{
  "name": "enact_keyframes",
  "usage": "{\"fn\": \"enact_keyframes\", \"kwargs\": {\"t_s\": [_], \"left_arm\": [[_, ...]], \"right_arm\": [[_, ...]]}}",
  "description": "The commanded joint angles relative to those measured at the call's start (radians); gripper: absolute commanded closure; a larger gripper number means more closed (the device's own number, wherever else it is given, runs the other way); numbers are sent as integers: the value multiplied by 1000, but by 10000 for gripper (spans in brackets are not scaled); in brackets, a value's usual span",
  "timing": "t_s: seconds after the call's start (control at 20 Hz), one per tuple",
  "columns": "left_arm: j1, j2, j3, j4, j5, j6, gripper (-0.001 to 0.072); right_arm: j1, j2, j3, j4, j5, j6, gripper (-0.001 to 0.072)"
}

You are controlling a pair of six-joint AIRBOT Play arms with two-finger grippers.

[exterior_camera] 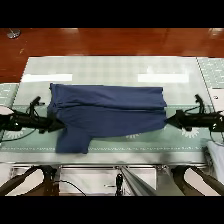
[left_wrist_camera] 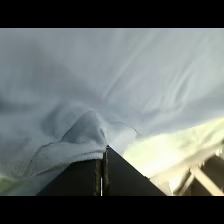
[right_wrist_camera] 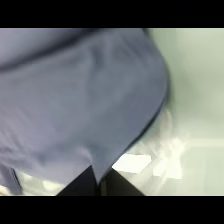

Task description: Fold the shirts.

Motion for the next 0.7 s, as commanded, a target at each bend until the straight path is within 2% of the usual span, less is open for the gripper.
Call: {"fn": "enact_keyframes", "kwargs": {"t_s": [0.0,0.3,0.5,0.65], "left_arm": [[-3,-5,132,3,91,-29,684],[-97,-241,454,-2,99,-57,684],[-119,-431,712,0,42,-141,684],[-119,-555,872,0,-20,-160,684]], "right_arm": [[0,-2,151,31,36,36,694],[77,-140,330,32,-8,40,694],[158,-300,432,23,-103,87,694],[174,-392,500,23,-111,112,695]]}}
